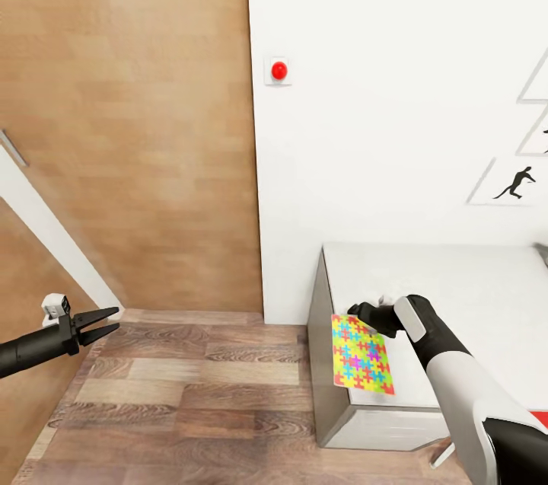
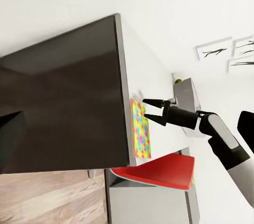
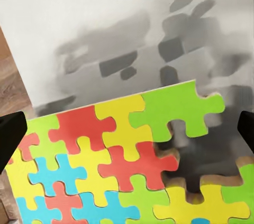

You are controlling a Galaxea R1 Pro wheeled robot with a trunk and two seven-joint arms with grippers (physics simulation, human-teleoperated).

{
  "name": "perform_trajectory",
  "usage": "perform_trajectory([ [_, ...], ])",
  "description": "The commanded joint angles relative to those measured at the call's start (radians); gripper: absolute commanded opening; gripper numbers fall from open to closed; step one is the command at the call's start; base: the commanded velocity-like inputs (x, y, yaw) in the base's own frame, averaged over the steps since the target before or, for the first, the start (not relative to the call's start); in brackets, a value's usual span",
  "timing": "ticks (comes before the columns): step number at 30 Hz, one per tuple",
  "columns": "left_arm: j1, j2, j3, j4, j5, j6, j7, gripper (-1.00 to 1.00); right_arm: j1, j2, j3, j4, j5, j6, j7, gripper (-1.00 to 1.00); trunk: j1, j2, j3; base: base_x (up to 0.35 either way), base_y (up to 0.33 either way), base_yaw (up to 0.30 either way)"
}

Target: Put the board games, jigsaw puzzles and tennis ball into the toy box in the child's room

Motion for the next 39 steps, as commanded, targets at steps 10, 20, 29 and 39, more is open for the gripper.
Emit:
perform_trajectory([
  [10,-0.001,0.0,-0.001,0.0,0.0,0.004,-0.003,1.0,0.007,-0.003,-0.008,-0.045,-0.012,0.004,0.014,1.0,0.001,-0.002,0.008,0.0,-0.05,-0.147],
  [20,-0.001,-0.001,-0.002,0.0,0.0,0.004,-0.001,1.0,0.072,-0.006,-0.017,-0.261,-0.021,0.03,0.084,1.0,0.001,-0.002,0.021,0.0,-0.156,-0.184],
  [29,-0.001,-0.006,-0.005,0.0,0.0,0.004,0.0,1.0,0.192,-0.005,-0.092,-0.611,-0.056,0.215,0.151,1.0,0.001,-0.002,0.032,0.0,-0.016,-0.186],
  [39,-0.001,-0.013,-0.013,0.0,-0.009,-0.011,0.008,1.0,0.519,-0.005,-0.207,-0.938,-0.232,0.254,0.584,1.0,0.001,-0.002,0.045,0.0,-0.001,-0.185],
])
